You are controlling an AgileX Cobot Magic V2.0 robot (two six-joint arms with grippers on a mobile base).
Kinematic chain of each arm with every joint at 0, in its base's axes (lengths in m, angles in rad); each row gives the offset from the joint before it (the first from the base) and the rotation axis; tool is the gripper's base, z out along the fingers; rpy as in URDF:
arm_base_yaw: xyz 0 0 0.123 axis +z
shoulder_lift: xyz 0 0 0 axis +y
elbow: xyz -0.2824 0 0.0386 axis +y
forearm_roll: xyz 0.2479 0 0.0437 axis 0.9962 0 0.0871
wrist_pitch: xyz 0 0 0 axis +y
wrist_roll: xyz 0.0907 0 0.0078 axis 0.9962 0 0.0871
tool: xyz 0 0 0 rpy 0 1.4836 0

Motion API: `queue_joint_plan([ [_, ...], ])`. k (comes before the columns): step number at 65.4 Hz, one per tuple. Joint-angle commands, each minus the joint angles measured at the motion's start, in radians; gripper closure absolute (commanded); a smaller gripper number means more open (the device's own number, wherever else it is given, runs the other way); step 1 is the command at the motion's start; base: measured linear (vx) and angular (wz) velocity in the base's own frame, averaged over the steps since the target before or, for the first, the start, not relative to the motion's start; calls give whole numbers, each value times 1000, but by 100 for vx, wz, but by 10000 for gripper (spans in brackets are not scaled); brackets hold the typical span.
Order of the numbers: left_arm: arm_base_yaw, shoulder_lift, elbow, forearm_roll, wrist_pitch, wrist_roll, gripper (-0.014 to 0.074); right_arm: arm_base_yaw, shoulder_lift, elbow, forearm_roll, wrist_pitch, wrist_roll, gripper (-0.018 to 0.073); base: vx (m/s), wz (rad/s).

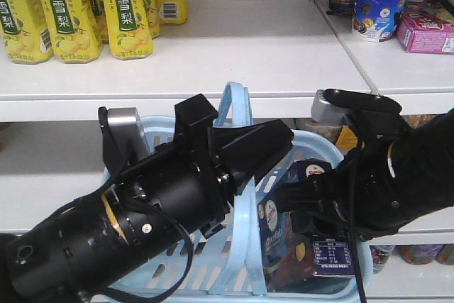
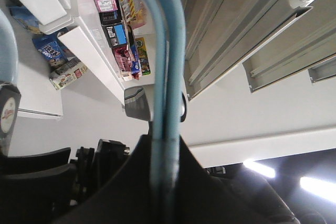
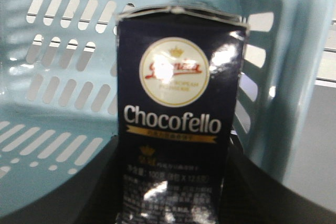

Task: Left arm holds basket, right arm returns cookies
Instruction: 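Close the right gripper on the Chocofello box top, then lift the Chocofello box out of the basket with the right gripper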

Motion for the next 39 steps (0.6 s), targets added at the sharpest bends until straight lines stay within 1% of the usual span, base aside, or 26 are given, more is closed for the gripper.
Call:
queue_joint_plan([
  [1,1,-36,-34,2,-133,3,603,0,-49,-28,-3,-44,-9,476,0,0],
  [39,1,-36,-34,2,-133,3,603,0,-274,-28,-11,-117,-33,476,0,0],
])
